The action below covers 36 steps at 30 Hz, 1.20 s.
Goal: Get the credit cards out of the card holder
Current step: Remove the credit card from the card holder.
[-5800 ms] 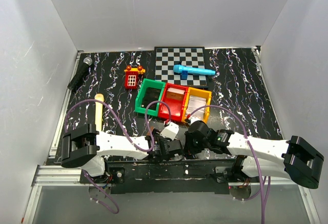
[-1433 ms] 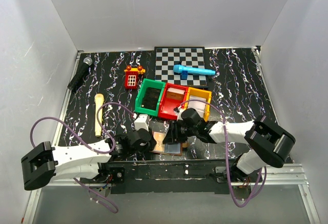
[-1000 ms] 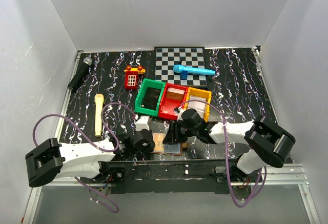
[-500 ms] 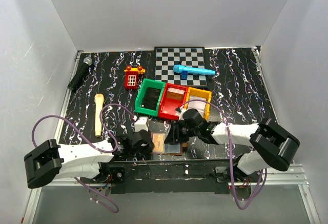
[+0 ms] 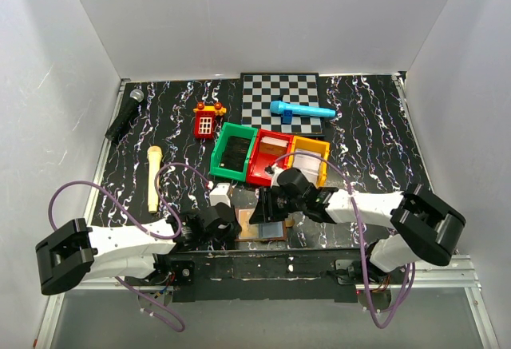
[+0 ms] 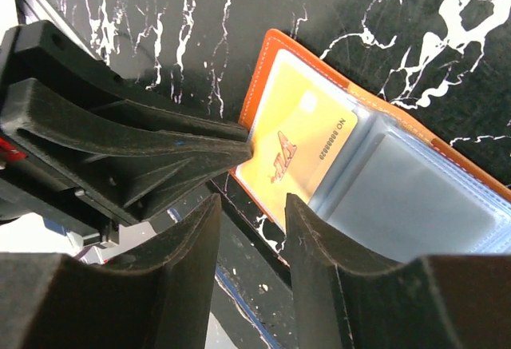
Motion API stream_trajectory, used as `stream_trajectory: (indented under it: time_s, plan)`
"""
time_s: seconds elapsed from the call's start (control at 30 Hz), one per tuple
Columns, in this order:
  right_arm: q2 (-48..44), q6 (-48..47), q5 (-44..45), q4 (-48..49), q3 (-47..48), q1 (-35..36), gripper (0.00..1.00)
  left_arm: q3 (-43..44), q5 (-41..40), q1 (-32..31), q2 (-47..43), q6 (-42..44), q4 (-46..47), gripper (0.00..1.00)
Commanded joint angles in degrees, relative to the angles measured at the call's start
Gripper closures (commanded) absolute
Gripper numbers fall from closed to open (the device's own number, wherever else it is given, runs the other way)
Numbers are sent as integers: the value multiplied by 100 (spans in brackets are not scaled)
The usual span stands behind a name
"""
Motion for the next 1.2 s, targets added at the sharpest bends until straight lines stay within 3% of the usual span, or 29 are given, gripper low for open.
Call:
stream_trajectory:
  time_s: [0.0, 1.17]
  plan:
    - [176, 40, 72, 84, 70, 33, 54, -79, 12, 26, -132, -23, 25, 87]
    - [616, 356, -156, 953, -308, 24, 55, -184, 64, 26, 141, -146, 51, 91]
